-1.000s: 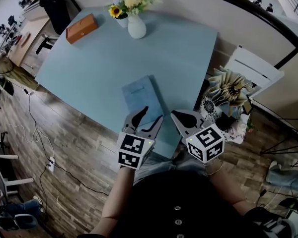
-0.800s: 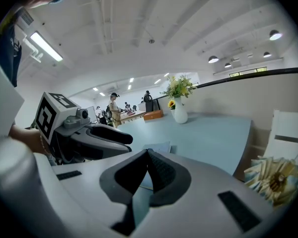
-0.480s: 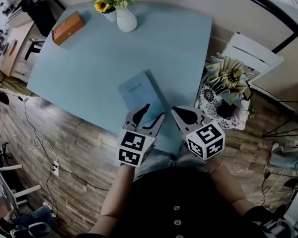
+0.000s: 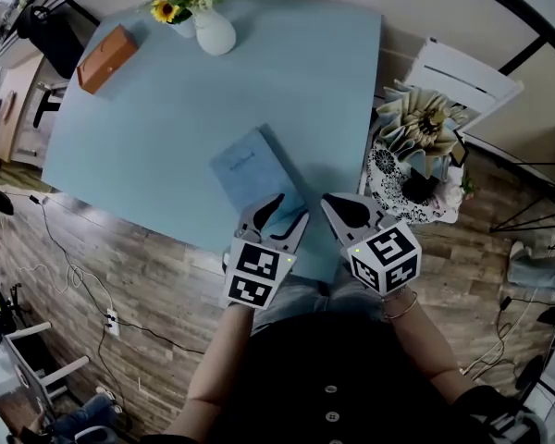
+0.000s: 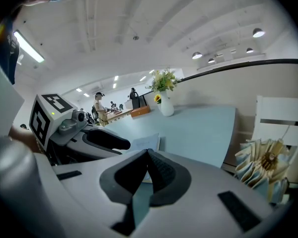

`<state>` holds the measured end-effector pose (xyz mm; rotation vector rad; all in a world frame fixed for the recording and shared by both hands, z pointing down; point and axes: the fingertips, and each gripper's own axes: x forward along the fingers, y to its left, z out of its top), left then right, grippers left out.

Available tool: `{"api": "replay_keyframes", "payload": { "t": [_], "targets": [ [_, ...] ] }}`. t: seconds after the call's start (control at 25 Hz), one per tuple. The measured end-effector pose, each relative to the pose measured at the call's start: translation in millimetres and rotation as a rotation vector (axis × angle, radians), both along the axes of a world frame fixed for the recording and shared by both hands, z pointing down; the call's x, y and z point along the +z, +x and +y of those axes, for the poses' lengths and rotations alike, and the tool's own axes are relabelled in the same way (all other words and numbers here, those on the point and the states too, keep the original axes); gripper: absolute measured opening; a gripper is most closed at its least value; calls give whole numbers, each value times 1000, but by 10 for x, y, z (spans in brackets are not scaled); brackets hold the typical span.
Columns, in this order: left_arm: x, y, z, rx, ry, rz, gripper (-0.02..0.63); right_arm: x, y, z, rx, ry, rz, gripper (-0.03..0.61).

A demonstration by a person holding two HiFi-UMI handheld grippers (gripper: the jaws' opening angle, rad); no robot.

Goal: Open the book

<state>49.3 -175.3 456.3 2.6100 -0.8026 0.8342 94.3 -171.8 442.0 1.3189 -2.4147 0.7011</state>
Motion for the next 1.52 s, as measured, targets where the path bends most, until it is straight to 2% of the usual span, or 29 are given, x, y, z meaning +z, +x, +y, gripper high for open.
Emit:
{"api": "replay_keyframes", "payload": {
  "t": [0.36, 0.56, 0.8, 1.0, 1.32, 1.52],
  "targets": [
    [213, 76, -12, 26, -22, -53, 199, 128, 77, 46, 7, -21, 12, 6],
    [361, 84, -11, 41, -37, -83, 167, 192, 49, 61, 4, -29, 11, 6],
    [553, 112, -15, 45, -37, -125, 167, 316, 75, 115, 15, -56, 8, 7],
    [701, 119, 28, 80, -2, -218, 167, 426, 138, 136, 21, -76, 19, 6],
    [806, 132, -17, 80, 35, -256, 150, 548, 190, 194, 44, -107, 17, 6],
    [822, 139, -55, 48, 51, -250, 150, 617, 189, 238, 56, -124, 14, 6]
  ]
}}
